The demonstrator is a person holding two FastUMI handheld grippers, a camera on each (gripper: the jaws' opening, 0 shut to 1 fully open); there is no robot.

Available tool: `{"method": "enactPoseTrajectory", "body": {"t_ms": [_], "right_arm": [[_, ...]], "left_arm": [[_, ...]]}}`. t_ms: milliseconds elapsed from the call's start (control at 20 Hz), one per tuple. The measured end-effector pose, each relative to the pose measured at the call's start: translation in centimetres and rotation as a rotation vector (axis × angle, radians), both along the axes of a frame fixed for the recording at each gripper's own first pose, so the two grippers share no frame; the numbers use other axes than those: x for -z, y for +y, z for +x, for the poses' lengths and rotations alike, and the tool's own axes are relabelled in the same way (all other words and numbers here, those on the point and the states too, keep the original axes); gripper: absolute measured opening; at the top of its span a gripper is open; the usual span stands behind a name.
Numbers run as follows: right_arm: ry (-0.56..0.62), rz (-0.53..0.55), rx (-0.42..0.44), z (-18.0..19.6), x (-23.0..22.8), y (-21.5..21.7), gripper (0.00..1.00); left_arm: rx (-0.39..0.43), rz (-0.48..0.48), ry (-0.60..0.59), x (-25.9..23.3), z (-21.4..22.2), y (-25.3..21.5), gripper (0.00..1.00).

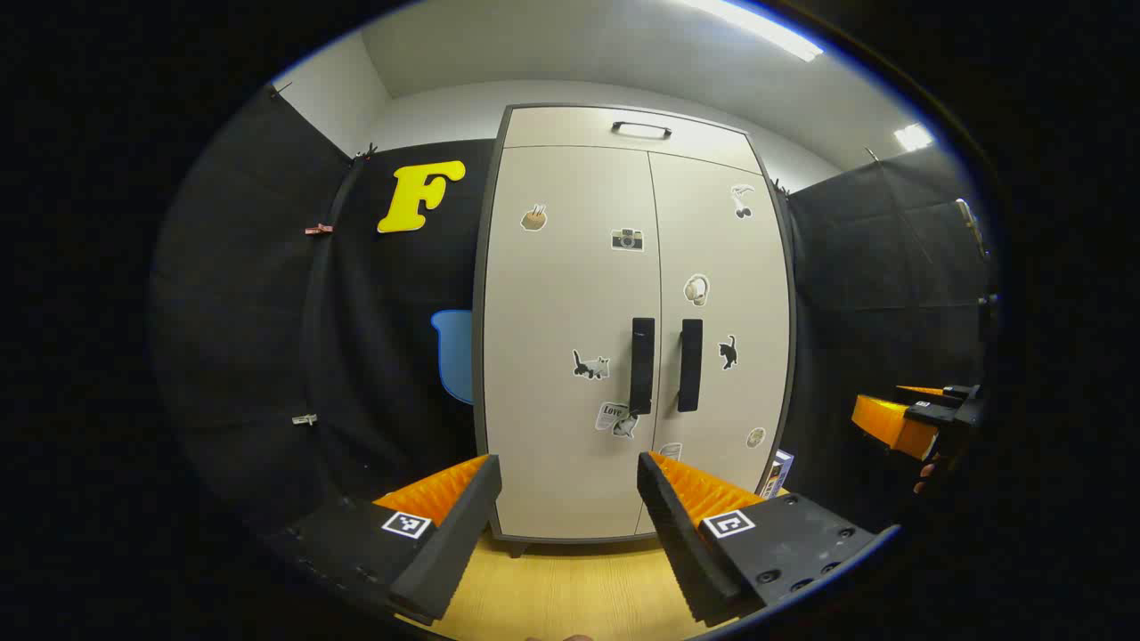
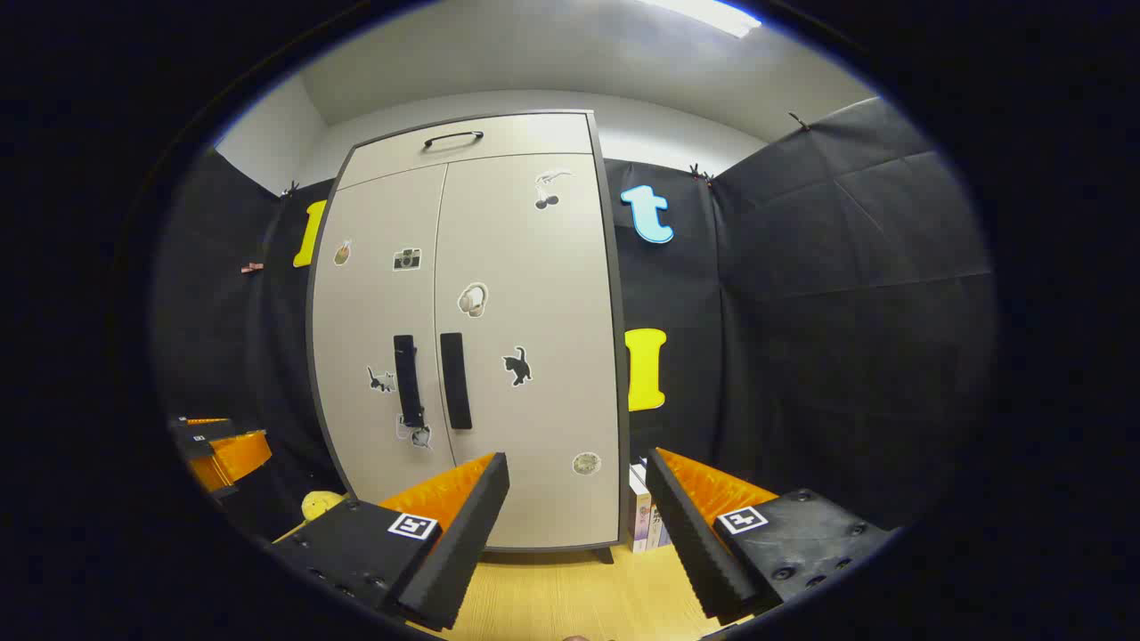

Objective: Open the right door of the double-door shoe cabinet with the right hand, and open the left door with the left hand.

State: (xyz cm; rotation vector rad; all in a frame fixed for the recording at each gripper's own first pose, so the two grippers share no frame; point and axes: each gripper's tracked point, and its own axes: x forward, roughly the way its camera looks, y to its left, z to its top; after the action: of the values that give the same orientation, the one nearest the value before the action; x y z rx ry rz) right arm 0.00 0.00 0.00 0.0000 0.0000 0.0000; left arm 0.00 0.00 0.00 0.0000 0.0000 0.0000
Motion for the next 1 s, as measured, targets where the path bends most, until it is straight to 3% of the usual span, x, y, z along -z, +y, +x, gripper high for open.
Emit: {"method": "enactPoseTrajectory", "body": {"t_ms": [1000], "right_arm": [[0.013,-0.038,-0.027,-1.8,-0.3,5.7,0.98]], "left_arm": [[0.034,0.007,0.028,1.2,-2.0,3.6,0.95]]}}
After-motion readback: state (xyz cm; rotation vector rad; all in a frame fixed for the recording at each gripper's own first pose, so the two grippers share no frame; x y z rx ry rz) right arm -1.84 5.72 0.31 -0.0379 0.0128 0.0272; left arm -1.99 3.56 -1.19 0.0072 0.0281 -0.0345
